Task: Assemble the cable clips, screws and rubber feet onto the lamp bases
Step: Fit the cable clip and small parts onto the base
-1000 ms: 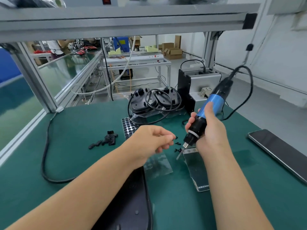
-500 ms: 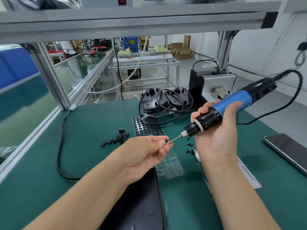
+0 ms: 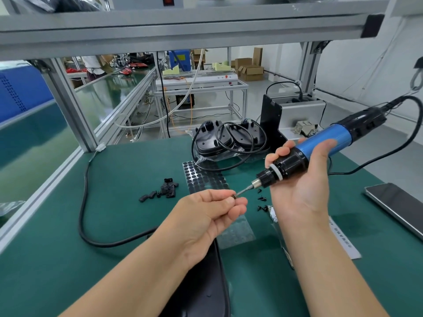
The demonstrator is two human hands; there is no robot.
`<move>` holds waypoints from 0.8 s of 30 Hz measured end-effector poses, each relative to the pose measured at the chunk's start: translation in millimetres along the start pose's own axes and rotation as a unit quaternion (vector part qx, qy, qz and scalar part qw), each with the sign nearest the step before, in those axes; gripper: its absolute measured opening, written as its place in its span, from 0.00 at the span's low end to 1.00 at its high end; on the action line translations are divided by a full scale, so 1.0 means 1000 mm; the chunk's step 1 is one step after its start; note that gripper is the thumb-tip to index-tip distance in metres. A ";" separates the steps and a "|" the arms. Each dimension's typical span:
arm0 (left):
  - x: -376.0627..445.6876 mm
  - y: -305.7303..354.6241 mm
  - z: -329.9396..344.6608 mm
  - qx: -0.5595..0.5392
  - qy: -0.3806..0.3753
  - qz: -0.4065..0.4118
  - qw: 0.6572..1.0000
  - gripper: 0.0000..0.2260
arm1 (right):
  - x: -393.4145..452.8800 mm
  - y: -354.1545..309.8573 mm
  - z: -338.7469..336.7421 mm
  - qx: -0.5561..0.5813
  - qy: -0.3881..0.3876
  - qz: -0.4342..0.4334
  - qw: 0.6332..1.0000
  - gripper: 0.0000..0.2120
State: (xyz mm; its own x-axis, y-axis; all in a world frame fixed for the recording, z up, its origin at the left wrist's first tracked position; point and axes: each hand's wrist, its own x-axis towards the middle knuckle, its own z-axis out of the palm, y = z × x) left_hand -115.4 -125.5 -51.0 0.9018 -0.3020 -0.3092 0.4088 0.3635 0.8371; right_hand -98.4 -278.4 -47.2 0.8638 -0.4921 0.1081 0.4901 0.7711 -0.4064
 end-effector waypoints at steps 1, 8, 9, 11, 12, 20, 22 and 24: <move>-0.002 -0.001 0.001 0.021 0.006 0.021 1.000 0.05 | 0.000 0.000 0.000 -0.001 0.003 0.000 1.000 0.22; -0.013 0.005 -0.001 0.307 0.010 0.134 0.942 0.09 | -0.004 0.003 0.003 0.015 0.022 0.014 1.000 0.20; -0.017 0.011 -0.006 0.371 -0.017 0.135 0.918 0.13 | -0.005 0.003 0.004 0.017 0.023 0.019 0.999 0.20; -0.024 0.029 -0.021 0.453 -0.050 0.138 0.879 0.16 | -0.006 0.003 0.005 0.019 0.017 0.032 0.999 0.20; -0.027 0.040 -0.031 0.465 -0.041 0.156 0.871 0.13 | -0.007 0.003 0.005 0.017 0.012 0.041 0.999 0.20; -0.013 0.060 -0.103 0.546 -0.014 0.077 0.834 0.08 | -0.014 0.018 0.024 -0.019 -0.063 0.113 0.991 0.30; -0.013 0.055 -0.107 0.520 -0.053 0.066 0.850 0.08 | -0.016 0.026 0.033 -0.055 -0.083 0.122 0.988 0.29; -0.011 0.053 -0.110 0.499 -0.066 0.075 0.861 0.08 | -0.019 0.034 0.042 -0.089 -0.107 0.137 0.981 0.27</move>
State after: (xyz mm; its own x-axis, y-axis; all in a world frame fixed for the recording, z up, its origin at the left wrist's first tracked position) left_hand -88.3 -6.3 -52.9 0.8830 -0.4391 -0.1658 -0.0941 -0.5117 0.8540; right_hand -93.1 -225.7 -24.5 0.9741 -0.1659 0.1537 0.2253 0.7698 -0.5973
